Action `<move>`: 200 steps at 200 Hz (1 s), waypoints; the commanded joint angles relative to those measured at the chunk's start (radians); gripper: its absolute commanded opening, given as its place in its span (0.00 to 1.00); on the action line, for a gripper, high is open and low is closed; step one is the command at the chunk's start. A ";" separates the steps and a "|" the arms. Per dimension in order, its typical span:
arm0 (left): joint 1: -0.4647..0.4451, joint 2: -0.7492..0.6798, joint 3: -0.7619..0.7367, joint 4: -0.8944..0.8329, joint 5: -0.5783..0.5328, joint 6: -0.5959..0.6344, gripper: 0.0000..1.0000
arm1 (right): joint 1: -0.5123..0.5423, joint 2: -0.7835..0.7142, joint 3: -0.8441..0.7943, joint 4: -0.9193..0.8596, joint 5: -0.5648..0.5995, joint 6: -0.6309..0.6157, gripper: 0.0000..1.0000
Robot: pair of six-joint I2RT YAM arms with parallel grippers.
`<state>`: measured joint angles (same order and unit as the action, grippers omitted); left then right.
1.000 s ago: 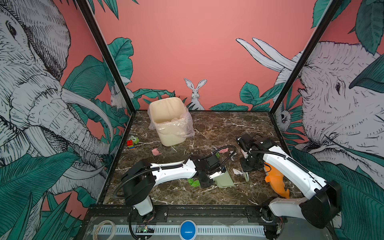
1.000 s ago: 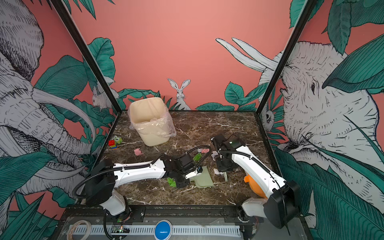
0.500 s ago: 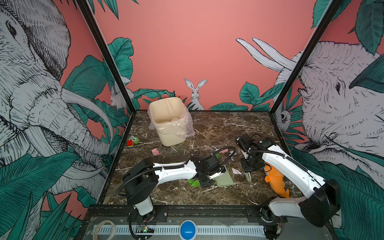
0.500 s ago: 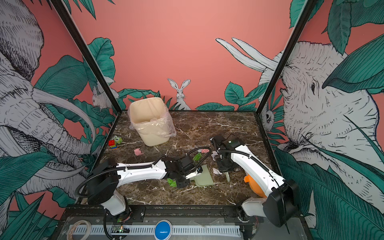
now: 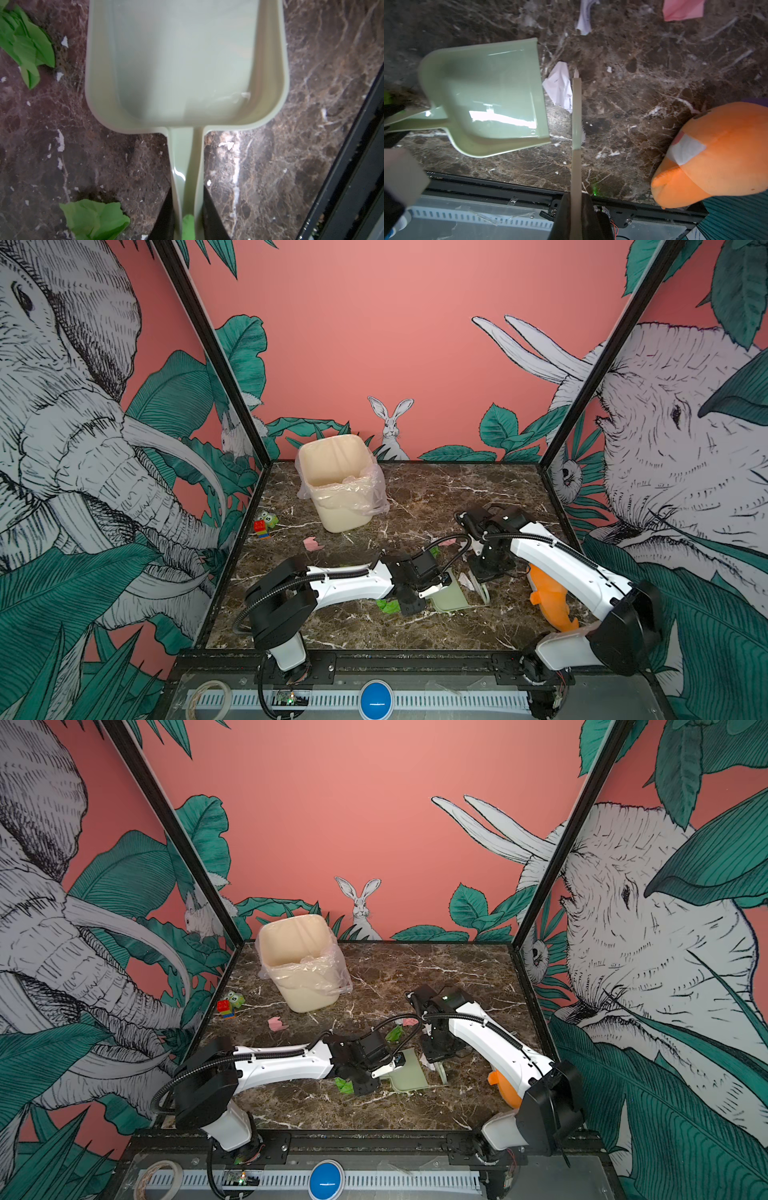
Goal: Sweep away the paper scraps from the table
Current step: 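Sweep the white scrap with the right gripper's brush into the held dustpan, then carry the dustpan to the bin with the left gripper while the right raises the brush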
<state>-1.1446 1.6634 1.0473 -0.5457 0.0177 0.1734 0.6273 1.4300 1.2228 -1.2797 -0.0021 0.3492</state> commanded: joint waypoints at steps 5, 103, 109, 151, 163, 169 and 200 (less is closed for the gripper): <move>-0.006 -0.010 -0.014 0.005 0.007 0.014 0.00 | 0.057 0.003 0.043 0.010 -0.102 0.007 0.00; -0.006 -0.037 -0.049 0.034 -0.010 0.002 0.00 | 0.013 -0.072 0.109 -0.115 0.020 -0.002 0.00; -0.006 -0.044 -0.055 0.040 -0.013 -0.001 0.00 | 0.004 -0.076 0.113 -0.117 0.027 -0.002 0.00; -0.006 -0.149 -0.125 0.115 -0.035 -0.025 0.00 | -0.087 -0.151 0.133 -0.132 0.095 -0.011 0.00; -0.006 -0.185 -0.141 0.130 -0.049 -0.034 0.00 | -0.117 -0.173 0.132 -0.130 0.100 -0.015 0.00; -0.006 -0.204 -0.149 0.137 -0.054 -0.039 0.00 | -0.131 -0.183 0.132 -0.128 0.102 -0.017 0.00; -0.006 -0.301 -0.176 0.165 -0.107 -0.058 0.00 | -0.183 -0.218 0.126 -0.109 0.096 -0.029 0.00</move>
<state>-1.1446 1.4448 0.8940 -0.4294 -0.0353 0.1410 0.4706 1.2346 1.3300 -1.3720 0.0738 0.3363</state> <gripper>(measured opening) 0.174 0.072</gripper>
